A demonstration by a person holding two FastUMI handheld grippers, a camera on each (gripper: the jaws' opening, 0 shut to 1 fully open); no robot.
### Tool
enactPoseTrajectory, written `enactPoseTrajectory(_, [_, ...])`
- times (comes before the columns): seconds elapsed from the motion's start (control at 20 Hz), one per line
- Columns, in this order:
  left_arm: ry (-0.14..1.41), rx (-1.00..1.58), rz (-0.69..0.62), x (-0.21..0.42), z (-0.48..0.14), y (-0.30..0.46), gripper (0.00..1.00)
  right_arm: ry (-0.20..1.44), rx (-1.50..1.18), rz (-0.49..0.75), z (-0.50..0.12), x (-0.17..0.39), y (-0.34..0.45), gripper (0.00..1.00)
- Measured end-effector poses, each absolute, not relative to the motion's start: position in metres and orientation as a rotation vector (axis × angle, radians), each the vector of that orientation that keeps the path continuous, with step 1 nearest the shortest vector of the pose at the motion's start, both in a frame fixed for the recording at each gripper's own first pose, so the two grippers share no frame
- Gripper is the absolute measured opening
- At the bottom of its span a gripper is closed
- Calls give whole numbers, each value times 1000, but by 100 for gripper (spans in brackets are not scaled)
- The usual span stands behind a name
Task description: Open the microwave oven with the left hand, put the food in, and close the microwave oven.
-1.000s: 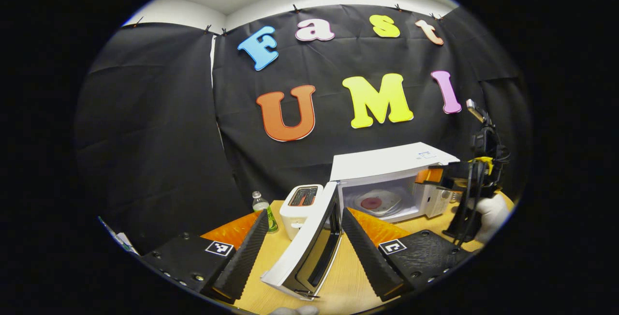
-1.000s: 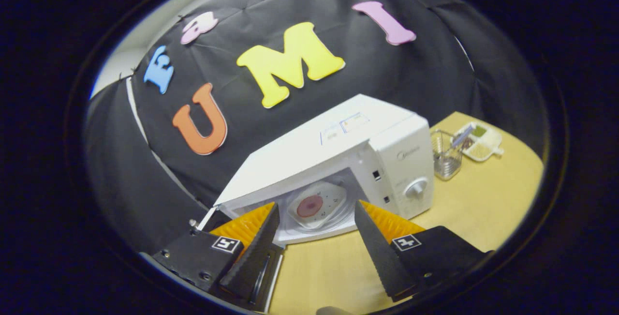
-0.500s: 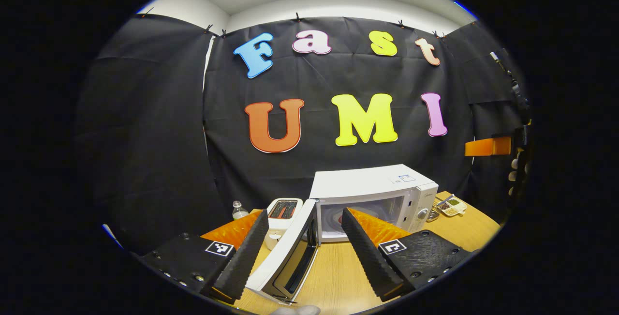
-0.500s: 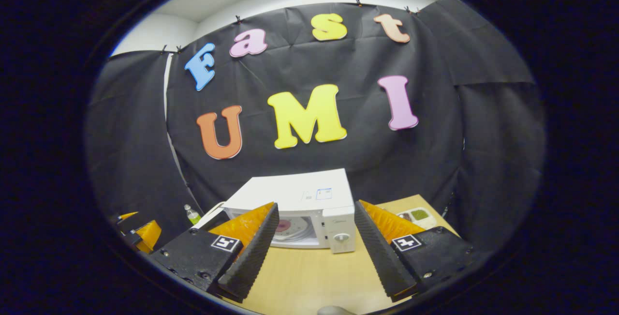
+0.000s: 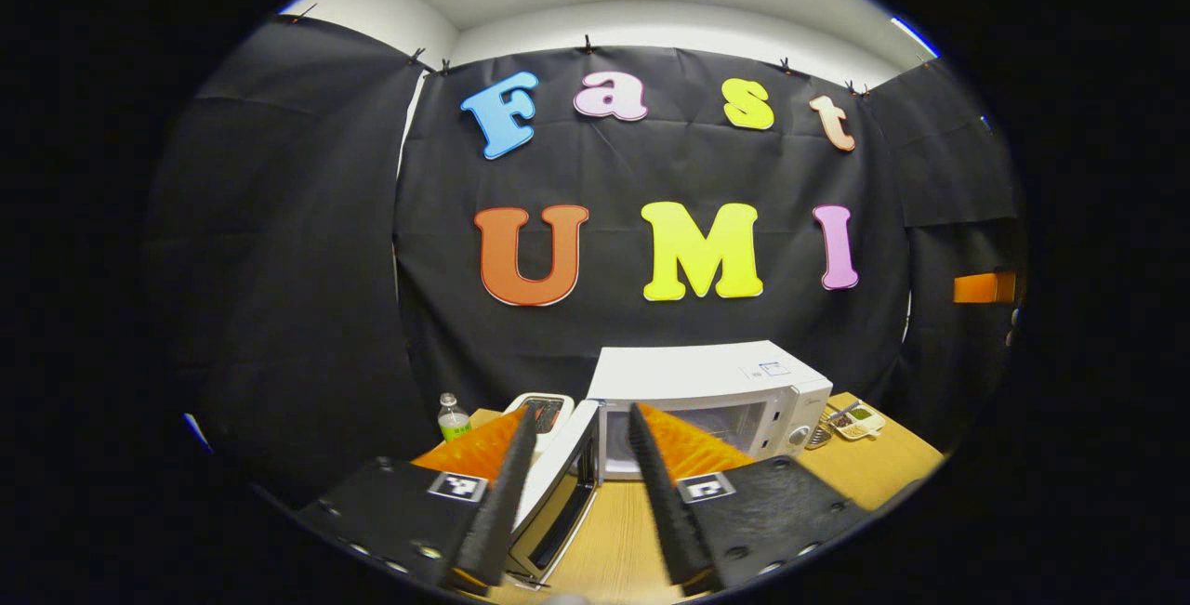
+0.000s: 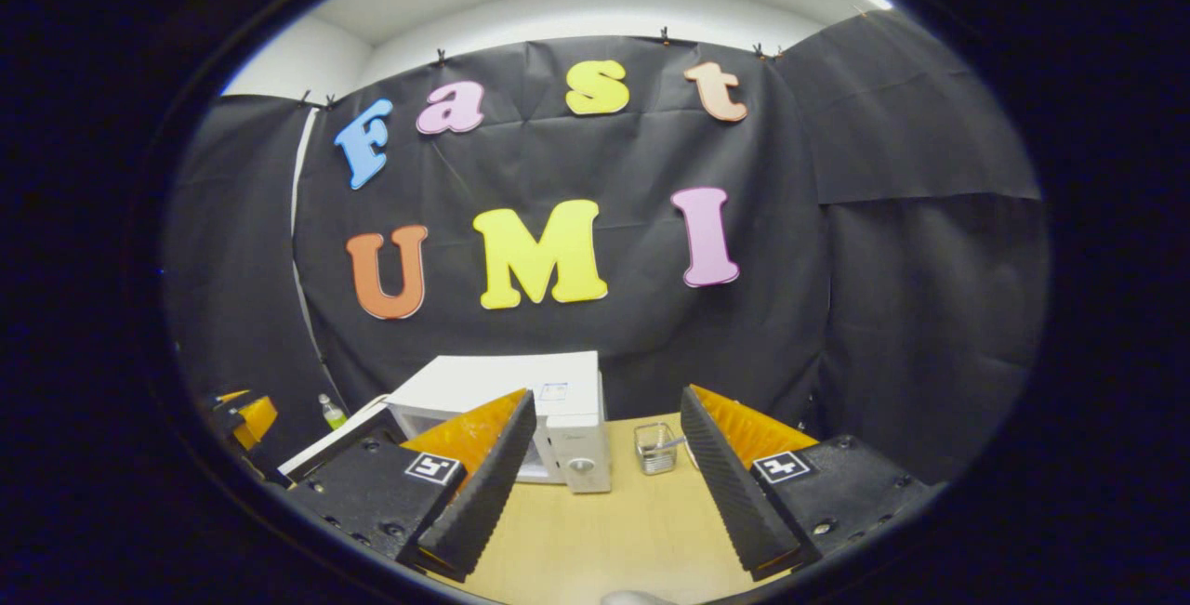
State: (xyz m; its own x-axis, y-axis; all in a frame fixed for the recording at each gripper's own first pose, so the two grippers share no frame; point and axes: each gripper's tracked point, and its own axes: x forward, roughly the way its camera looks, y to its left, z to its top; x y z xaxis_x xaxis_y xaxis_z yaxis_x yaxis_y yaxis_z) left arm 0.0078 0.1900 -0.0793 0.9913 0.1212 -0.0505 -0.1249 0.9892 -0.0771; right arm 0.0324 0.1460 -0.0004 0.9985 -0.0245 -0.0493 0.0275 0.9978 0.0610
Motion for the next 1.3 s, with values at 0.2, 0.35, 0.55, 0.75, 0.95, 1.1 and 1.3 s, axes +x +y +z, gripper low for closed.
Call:
enactPoseTrajectory(0.2, [17,-91,57,2,-79,187,0,44,68,-22,4,30,139,100])
enactPoseTrajectory(0.35, [-24,12,97,2,-77,215,0,48,65,-29,5,30,135,99])
enactPoseTrajectory(0.55, [18,62,182,-4,-111,267,0,51,50,-25,9,32,137,99])
enactPoseTrajectory(0.75, [89,-19,266,-20,-162,316,0,92,72,-11,-1,40,141,99])
enactPoseTrajectory(0.95, [172,-59,323,-37,-219,342,0,122,78,-4,-7,46,143,99])
enactPoseTrajectory(1.1, [207,-69,330,-42,-244,337,0,124,67,5,-2,49,149,99])
enactPoseTrajectory(1.3, [211,-70,289,-36,-256,320,0,111,48,24,4,49,162,99])
